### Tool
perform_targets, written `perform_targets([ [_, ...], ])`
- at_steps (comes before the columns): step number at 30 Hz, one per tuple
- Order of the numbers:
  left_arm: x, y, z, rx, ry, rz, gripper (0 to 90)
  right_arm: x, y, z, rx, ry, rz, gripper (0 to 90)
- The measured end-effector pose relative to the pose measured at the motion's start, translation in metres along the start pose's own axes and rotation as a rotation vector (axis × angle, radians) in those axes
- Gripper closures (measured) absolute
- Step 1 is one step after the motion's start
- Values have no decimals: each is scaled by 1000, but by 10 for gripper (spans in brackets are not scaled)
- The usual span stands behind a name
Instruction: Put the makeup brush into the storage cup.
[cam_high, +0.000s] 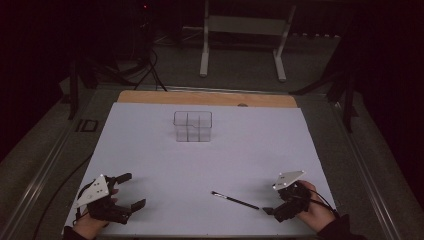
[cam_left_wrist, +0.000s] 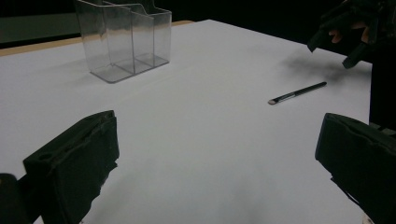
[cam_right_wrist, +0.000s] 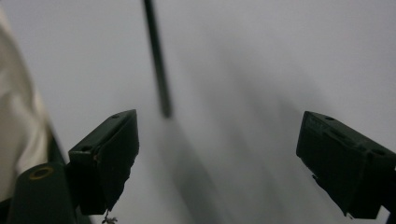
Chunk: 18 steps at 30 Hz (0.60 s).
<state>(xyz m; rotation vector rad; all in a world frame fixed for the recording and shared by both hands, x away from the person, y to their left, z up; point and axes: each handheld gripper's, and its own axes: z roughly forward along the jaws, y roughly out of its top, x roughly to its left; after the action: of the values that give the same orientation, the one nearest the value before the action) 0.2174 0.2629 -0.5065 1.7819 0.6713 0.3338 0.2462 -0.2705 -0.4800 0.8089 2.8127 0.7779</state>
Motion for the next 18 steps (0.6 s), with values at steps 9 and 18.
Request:
perform_targets([
  [9,0,0,0,-4,-3,0,10,8,12,11,126,38,-11,126],
  [18,0,0,0,-1,-6,-2,10,7,26,15,144,80,-4,122],
])
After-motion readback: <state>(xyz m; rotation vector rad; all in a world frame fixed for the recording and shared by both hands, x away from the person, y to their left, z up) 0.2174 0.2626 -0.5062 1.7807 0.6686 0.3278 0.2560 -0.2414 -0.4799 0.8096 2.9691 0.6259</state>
